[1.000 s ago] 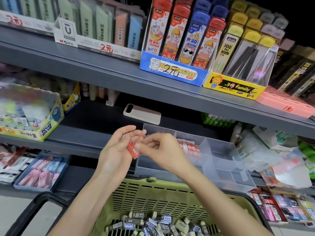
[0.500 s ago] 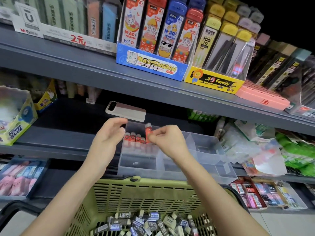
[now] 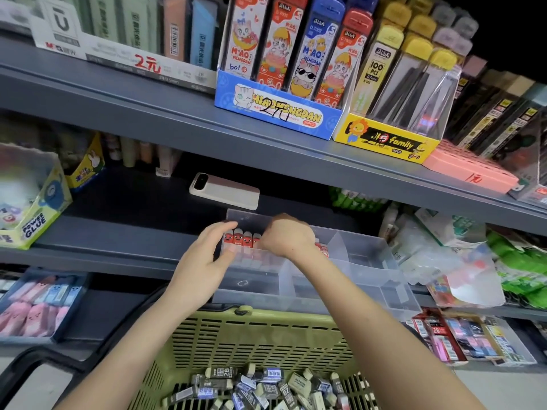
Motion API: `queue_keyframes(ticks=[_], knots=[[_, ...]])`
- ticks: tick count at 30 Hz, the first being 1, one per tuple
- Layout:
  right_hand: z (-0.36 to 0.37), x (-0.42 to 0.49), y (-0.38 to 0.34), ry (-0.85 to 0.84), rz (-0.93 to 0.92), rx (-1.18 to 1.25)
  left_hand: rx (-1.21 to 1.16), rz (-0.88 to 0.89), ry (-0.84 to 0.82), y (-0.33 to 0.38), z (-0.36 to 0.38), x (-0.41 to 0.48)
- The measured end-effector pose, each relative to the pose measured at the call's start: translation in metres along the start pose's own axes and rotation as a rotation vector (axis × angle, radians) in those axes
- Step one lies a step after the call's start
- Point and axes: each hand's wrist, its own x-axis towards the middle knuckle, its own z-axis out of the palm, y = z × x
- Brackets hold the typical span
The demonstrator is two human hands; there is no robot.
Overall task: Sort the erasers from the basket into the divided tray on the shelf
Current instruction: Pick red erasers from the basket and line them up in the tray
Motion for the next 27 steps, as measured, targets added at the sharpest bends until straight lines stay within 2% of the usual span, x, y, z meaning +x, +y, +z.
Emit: queue_keyframes(ticks=[3,5,7,13,15,17,22,24,27], knots=[[-0.001,-0.006,0.007,-0.006,-0.060,0.050,0.030,0.022,-0.006,-0.001,-0.001,-0.002],[0.002,-0.015,0.015,0.051,-0.115,0.192,0.062,0.041,-0.007,-0.002,-0.001,-0.004],[0.004,-0.031,0.022,0.151,-0.188,0.361,0.095,0.054,-0.005,0.001,0.000,-0.006],[0.026,-0.102,0.059,0.516,-0.407,0.667,0.209,0.101,-0.016,0.014,-0.005,-0.023],[0.051,-0.123,0.081,0.423,-0.406,0.737,0.279,0.125,-0.007,0.017,-0.007,-0.035],[0.083,-0.138,0.104,0.235,-0.332,0.700,0.340,0.136,0.024,0.019,-0.009,-0.050],[0.167,-0.167,0.149,-0.297,-0.196,0.218,0.440,0.152,0.117,0.022,-0.015,-0.085],[0.192,-0.178,0.162,-0.378,-0.136,0.126,0.434,0.178,0.146,0.022,-0.016,-0.100],[0.205,-0.187,0.170,-0.338,-0.096,0.201,0.393,0.164,0.144,0.024,-0.014,-0.120]])
